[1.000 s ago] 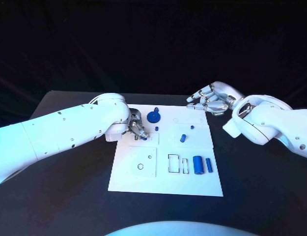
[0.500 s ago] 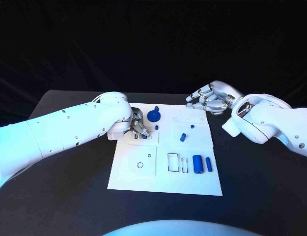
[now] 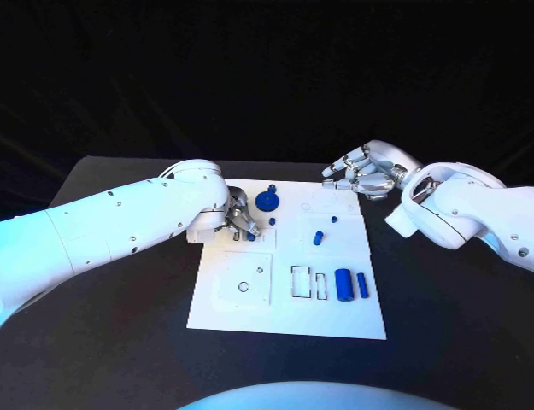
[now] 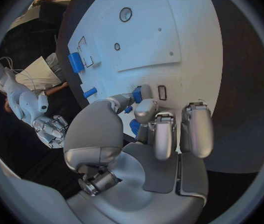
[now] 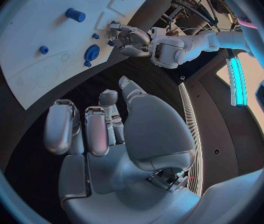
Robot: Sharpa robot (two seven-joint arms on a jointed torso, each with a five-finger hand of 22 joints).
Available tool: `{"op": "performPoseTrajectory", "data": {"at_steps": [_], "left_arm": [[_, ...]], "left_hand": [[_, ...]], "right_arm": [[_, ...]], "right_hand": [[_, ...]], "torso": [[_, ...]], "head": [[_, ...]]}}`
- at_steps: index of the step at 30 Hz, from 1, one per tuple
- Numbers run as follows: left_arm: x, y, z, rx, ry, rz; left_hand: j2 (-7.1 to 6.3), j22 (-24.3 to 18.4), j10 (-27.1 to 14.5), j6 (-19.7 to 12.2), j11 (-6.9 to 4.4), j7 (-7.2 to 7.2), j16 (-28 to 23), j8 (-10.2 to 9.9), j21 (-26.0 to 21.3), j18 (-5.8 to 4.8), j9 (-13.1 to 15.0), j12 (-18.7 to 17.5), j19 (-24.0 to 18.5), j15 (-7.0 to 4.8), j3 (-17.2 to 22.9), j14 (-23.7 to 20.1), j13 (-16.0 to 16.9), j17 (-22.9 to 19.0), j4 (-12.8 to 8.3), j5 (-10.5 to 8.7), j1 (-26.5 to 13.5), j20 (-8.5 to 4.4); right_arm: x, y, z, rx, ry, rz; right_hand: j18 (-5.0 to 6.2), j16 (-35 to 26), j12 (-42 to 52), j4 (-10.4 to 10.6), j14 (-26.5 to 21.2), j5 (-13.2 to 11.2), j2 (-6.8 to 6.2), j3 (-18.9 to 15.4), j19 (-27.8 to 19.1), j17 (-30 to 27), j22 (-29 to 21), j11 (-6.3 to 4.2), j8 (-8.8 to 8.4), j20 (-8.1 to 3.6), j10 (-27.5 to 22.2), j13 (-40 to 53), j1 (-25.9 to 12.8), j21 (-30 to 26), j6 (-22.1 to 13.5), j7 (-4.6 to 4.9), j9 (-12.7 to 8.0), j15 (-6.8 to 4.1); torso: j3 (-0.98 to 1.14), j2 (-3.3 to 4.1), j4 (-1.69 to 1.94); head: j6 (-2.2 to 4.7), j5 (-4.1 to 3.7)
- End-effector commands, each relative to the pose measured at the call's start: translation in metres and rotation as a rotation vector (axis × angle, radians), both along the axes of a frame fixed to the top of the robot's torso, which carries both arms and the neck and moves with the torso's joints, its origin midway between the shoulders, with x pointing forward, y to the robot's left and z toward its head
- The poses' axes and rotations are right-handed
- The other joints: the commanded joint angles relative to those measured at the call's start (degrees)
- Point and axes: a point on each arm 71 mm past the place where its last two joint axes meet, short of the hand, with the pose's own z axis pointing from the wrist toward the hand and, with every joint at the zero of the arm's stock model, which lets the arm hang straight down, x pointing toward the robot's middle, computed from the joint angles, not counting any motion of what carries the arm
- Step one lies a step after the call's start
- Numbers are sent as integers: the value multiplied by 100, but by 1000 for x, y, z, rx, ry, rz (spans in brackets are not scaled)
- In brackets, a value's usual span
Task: Assemble the parts on the task board
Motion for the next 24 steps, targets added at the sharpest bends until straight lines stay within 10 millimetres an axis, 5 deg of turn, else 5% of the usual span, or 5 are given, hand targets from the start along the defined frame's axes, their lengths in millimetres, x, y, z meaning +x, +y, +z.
{"op": "performPoseTrajectory", "data": {"at_steps": [1,5,9,16,24], "left_arm": [[-2,1,-4,8,20,-7],[-2,3,-3,-1,8,5],[-2,8,0,-21,-17,26],[2,17,14,-49,-55,53],[9,25,36,-65,-76,62]], "left_hand": [[-37,461,46,111,-3,-47,14,-28,28,-108,-15,41,225,-55,45,602,15,1506,-159,-4,-132,-41],[-177,487,72,220,4,-40,14,-29,42,-114,-32,67,234,-48,-525,602,38,1506,140,-168,-544,-43],[-238,511,84,263,-20,-75,14,-97,50,-117,-79,87,243,-75,-1340,602,63,1506,435,-1075,-734,-64],[-192,480,48,268,-29,-77,14,-155,4,-107,-106,44,231,-90,-2142,602,15,1506,766,-1421,-645,-81],[-99,363,-161,138,9,-32,14,-210,-114,-78,-114,-232,184,-67,-2522,602,-321,1506,767,-1420,-446,-68]], "right_arm": [[-1,2,-1,-8,6,15],[0,1,-1,-8,7,15],[0,1,-2,-8,7,14],[0,0,-2,-9,8,12],[0,0,-4,-9,11,12]], "right_hand": [[66,-40,-38,22,237,18,37,5,-38,-5,-5,8,-14,-11,-35,-5,-13,-14,-17,25,-3,53],[69,-46,-47,26,235,19,36,2,-44,-14,-19,8,-14,-12,-41,-15,-16,-22,-17,25,-3,53],[74,-68,-62,31,228,20,33,-4,-55,-45,-45,9,-14,-12,-50,-30,-20,-35,-18,25,-3,53],[74,-68,-62,31,228,20,33,-4,-55,-45,-45,9,-14,-12,-50,-30,-20,-35,-18,25,-3,53],[74,-68,-62,31,228,20,33,-4,-55,-45,-45,9,-14,-12,-50,-30,-20,-35,-18,25,-3,53]], "torso": [[-2,-2,1],[-4,-3,-1],[-4,-8,6],[-2,-2,3],[-3,7,-4]], "head": [[-4,2],[7,6],[17,-9],[36,1],[53,8]]}}
